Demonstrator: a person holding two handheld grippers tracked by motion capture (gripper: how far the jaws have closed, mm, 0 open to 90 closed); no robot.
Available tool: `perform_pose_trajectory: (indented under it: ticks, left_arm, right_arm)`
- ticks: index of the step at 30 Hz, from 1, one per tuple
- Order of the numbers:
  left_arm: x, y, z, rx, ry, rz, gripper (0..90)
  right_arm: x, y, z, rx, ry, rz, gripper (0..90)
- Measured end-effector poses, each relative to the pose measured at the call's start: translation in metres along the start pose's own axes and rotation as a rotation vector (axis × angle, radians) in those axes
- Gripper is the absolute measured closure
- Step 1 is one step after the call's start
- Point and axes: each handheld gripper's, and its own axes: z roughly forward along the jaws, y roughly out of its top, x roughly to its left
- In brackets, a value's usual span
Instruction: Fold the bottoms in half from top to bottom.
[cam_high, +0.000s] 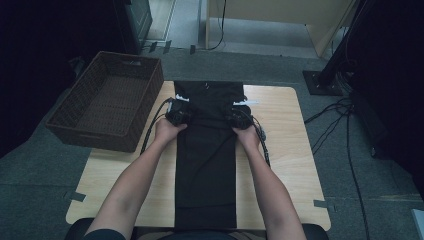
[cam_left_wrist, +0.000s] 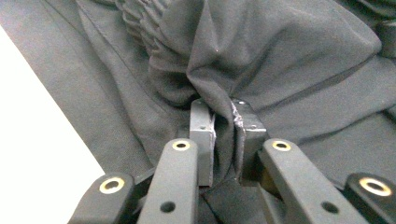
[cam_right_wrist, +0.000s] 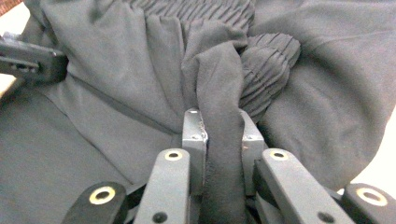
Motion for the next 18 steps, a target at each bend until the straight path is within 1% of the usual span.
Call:
perform_pose_trajectory:
  ticks: [1, 4, 6, 7, 8, 9, 11, 13, 14, 15, 16, 18]
  left_arm:
    - [0.0, 0.001, -0.003, -0.011, -0.001, 0.004, 84.0]
    - [-0.002, 0.004, -0.017, -0.055, -0.006, 0.008, 86.3]
    - [-0.005, 0.006, -0.028, -0.09, -0.013, 0.014, 86.6]
    - [-0.007, 0.007, -0.036, -0.095, -0.018, 0.024, 86.7]
    - [-0.009, 0.008, -0.043, -0.112, -0.026, 0.028, 86.9]
    - [-0.012, 0.007, -0.053, -0.141, -0.034, 0.04, 86.8]
    - [-0.017, 0.005, -0.066, -0.162, -0.043, 0.056, 86.8]
    - [-0.021, -0.002, -0.08, -0.18, -0.074, 0.054, 86.8]
    - [-0.024, -0.005, -0.086, -0.172, -0.089, 0.056, 86.8]
    - [-0.028, -0.011, -0.091, -0.173, -0.102, 0.062, 86.8]
    - [-0.031, -0.015, -0.093, -0.166, -0.108, 0.071, 86.7]
    - [-0.037, -0.025, -0.098, -0.145, -0.12, 0.092, 86.7]
  right_arm:
    - [0.001, 0.002, -0.002, -0.006, 0.003, 0.02, 80.1]
    - [0.001, 0.007, -0.014, -0.039, 0.037, 0.049, 81.0]
    - [0.004, 0.011, -0.024, -0.063, 0.052, 0.033, 81.1]
    - [0.006, 0.013, -0.03, -0.075, 0.059, 0.019, 81.1]
    - [0.009, 0.015, -0.037, -0.083, 0.066, 0.005, 81.1]
    - [0.011, 0.016, -0.045, -0.095, 0.073, -0.009, 81.1]
    - [0.016, 0.017, -0.059, -0.114, 0.093, -0.022, 81.0]
    - [0.022, 0.014, -0.074, -0.122, 0.113, -0.034, 81.0]
    - [0.025, 0.011, -0.08, -0.124, 0.12, -0.051, 80.9]
    - [0.028, 0.007, -0.086, -0.115, 0.128, -0.058, 80.9]
    - [0.031, 0.001, -0.092, -0.111, 0.14, -0.073, 80.8]
    - [0.033, -0.008, -0.099, -0.098, 0.154, -0.07, 80.8]
